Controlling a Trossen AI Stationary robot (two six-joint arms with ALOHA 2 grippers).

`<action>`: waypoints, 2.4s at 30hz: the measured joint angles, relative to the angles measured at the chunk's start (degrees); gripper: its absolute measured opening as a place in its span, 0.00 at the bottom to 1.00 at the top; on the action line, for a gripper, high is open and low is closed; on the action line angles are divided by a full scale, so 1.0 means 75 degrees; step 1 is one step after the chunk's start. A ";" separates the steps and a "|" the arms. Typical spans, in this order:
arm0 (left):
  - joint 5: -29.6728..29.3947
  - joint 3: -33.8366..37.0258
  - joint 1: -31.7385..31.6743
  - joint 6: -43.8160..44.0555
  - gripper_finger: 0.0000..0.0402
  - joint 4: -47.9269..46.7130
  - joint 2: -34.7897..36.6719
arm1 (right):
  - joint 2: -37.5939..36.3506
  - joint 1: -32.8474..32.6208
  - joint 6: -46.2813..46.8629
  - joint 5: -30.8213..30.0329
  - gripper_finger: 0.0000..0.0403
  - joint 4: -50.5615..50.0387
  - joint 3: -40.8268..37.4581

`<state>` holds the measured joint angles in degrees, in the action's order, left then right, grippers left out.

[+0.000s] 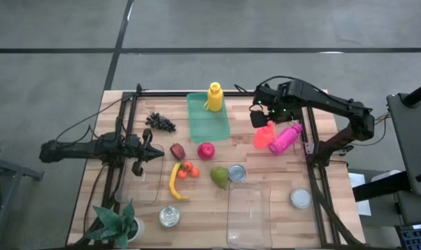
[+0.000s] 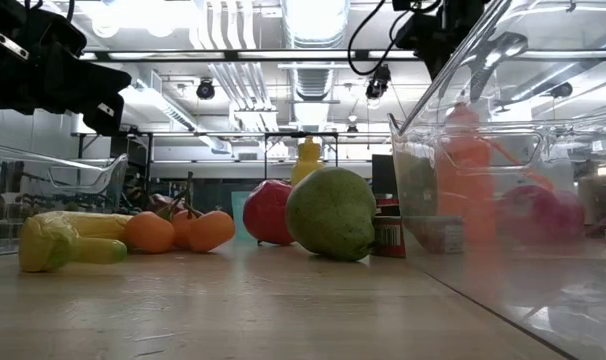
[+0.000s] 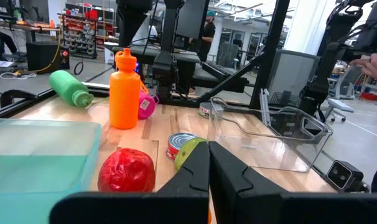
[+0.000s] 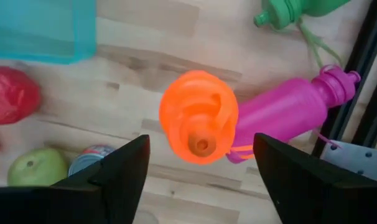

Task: Pick & Place Food Item
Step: Put the orange water bottle into the green bin

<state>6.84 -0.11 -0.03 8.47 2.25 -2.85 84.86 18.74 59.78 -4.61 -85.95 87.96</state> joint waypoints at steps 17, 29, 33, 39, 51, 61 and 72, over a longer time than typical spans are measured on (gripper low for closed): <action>0.0001 0.0001 0.0000 0.0000 0.00 0.0002 0.0000 | 0.0066 0.0003 -0.0175 -0.0023 0.81 0.0528 -0.0830; 0.0002 -0.0001 0.0000 0.0000 0.00 0.0002 -0.0001 | 0.0046 -0.0131 0.0184 -0.0576 0.81 0.0926 -0.1174; 0.0002 0.0002 0.0002 0.0000 0.00 0.0002 -0.0002 | 0.0032 -0.0406 0.0582 -0.0967 0.81 0.0917 -0.1183; -0.0001 0.0001 0.0000 0.0000 0.00 0.0001 0.0000 | -0.0017 -0.0904 0.1270 -0.1608 0.81 0.0840 -0.1186; 0.0002 0.0001 0.0003 0.0000 0.00 0.0002 -0.0003 | -0.0018 -0.0950 0.1238 -0.1730 0.70 0.1026 -0.1296; -0.0001 0.0001 0.0001 0.0000 0.00 0.0002 -0.0001 | -0.0029 -0.0953 0.1237 -0.1702 0.54 0.1114 -0.1395; 0.0000 0.0002 0.0000 0.0000 0.00 0.0001 -0.0001 | -0.0053 -0.0950 0.1260 -0.1591 0.58 0.1121 -0.1504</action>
<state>6.84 -0.10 -0.03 8.47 2.26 -2.86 84.47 11.62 69.23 -16.54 -77.54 76.68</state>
